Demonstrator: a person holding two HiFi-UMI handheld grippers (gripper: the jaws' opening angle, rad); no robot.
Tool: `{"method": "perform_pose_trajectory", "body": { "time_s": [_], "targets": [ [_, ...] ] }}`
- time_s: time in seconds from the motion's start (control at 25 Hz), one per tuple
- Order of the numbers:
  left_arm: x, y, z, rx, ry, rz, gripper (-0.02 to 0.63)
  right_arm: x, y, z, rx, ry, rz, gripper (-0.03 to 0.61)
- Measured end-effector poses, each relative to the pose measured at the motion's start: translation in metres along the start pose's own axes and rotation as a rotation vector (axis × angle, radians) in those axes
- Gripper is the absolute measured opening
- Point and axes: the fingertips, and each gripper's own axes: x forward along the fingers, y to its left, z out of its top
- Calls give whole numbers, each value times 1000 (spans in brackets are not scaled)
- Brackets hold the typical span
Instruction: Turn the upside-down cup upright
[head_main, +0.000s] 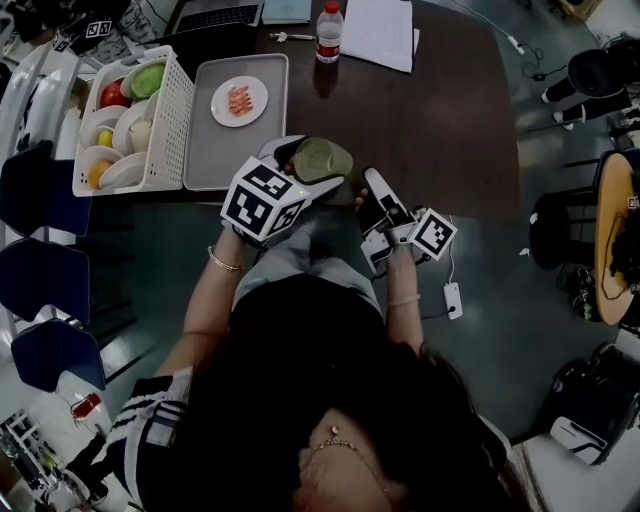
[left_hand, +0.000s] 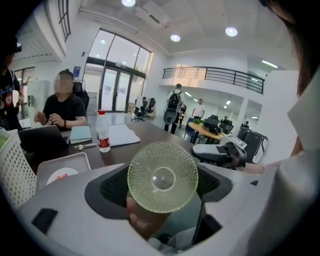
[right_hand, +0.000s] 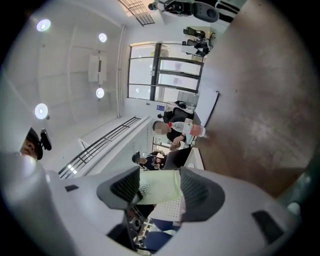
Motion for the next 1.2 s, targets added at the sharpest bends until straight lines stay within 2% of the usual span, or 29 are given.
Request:
{"method": "perform_pose_trajectory", "body": {
  "time_s": [0.16,0.28,0.44,0.76,1.2],
  "targets": [
    [15,-1,-15,45,68,11,396,-2,1,3,-80,-3,-50,228],
    [28,-1,-31,94,133,22,396,-3,2,5,-141,-10,-83,162],
    [44,6,-49,179,204,50,396,-8,4,7,-162,-23,-101,129],
    [67,14,-75,246,306,45,396,-15,0,7,-147,-32,-115,116],
    [88,23,-109,261,395,17,396,-19,-2,2,-127,-45,-121,110]
  ]
}}
